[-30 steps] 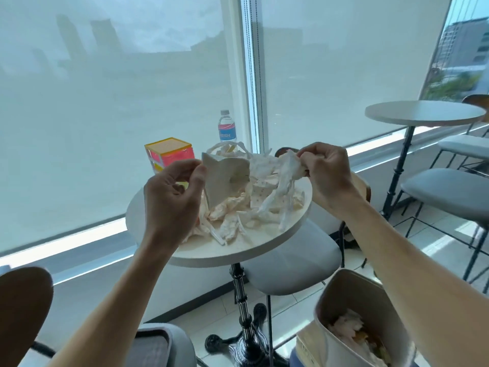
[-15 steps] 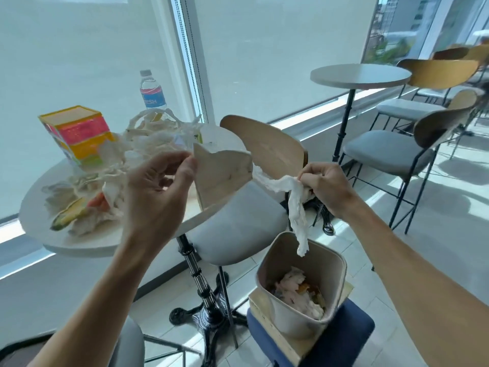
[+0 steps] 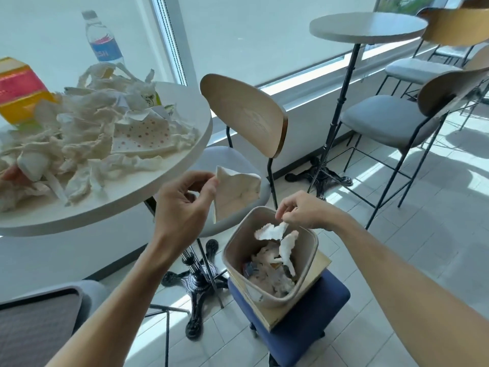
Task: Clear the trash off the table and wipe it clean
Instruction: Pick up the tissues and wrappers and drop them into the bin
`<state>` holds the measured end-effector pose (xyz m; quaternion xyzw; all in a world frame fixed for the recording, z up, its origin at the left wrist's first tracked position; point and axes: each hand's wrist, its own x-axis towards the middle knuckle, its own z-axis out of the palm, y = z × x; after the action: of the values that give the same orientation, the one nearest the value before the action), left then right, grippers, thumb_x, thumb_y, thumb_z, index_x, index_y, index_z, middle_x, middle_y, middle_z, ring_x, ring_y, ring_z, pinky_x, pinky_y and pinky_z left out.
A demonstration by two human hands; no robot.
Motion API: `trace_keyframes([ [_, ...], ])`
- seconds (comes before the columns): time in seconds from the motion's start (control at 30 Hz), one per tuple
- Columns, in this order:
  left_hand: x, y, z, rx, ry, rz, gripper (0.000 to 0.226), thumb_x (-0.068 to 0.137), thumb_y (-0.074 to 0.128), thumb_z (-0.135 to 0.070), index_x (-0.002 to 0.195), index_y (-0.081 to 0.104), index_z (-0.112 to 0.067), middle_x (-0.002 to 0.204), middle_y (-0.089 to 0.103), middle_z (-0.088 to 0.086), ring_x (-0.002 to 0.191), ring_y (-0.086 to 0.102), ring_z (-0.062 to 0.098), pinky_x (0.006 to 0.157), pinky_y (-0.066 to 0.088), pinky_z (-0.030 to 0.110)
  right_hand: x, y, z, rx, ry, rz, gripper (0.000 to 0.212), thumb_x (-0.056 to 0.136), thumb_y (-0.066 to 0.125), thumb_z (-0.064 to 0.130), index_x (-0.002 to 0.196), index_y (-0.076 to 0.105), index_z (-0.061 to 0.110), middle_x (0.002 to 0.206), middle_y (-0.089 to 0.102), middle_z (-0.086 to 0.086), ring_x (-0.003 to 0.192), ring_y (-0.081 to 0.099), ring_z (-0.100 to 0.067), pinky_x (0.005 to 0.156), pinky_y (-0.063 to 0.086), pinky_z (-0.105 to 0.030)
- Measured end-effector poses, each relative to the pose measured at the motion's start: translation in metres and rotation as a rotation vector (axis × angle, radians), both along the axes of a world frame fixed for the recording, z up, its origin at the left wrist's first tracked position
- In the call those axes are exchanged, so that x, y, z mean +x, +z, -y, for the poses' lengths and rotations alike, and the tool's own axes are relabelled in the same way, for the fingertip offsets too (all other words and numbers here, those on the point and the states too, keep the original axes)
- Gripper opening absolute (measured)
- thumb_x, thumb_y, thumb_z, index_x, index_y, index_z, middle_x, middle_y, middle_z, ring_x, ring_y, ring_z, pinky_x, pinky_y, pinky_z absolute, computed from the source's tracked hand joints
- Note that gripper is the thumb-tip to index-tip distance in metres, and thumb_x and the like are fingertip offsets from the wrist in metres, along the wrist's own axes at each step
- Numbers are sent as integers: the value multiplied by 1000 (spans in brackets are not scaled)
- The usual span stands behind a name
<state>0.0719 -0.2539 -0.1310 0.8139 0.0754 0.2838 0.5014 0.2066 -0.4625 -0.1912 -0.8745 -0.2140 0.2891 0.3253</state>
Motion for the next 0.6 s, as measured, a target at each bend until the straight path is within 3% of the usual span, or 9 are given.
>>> trace_keyframes([
  [0.1, 9, -21, 7, 0, 8, -56, 20, 92, 65, -14, 83, 70, -31, 81, 71, -13, 60, 58, 7, 54, 46, 22, 13, 9, 1, 14, -13, 40, 23, 88, 55, 7, 83, 74, 20, 86, 68, -1, 70, 56, -12, 62, 47, -22],
  [0.33, 14, -72, 28, 36, -15, -263, 13, 91, 66, -19, 84, 74, -26, 70, 68, -12, 61, 58, 1, 55, 47, 16, 31, 42, -10, 183, 35, 62, 17, 94, 57, 12, 93, 70, 24, 90, 65, -1, 79, 57, -12, 78, 51, -32],
  [0.43, 16, -86, 35, 95, -42, -414, 12, 89, 68, -27, 99, 73, -28, 83, 70, -14, 74, 62, 2, 64, 49, 12, 28, 61, -23, 248, 63, 99, 16, 94, 59, 15, 94, 70, 26, 91, 65, -1, 83, 60, -13, 80, 52, -29],
  [0.53, 12, -82, 33, 50, -26, -472, 39, 86, 70, -34, 124, 63, -28, 102, 67, -14, 86, 62, -3, 74, 47, 7, 22, 83, -40, 317, 103, 151, 15, 94, 60, 17, 95, 71, 27, 97, 68, -2, 91, 65, -17, 79, 53, -25],
  [0.6, 6, -66, 26, 37, -5, -416, 35, 86, 71, -35, 120, 66, -29, 102, 68, -15, 85, 62, -3, 75, 48, 10, 16, 97, -55, 367, 129, 176, 14, 94, 61, 17, 95, 71, 26, 101, 69, -8, 95, 65, -23, 84, 56, -33],
])
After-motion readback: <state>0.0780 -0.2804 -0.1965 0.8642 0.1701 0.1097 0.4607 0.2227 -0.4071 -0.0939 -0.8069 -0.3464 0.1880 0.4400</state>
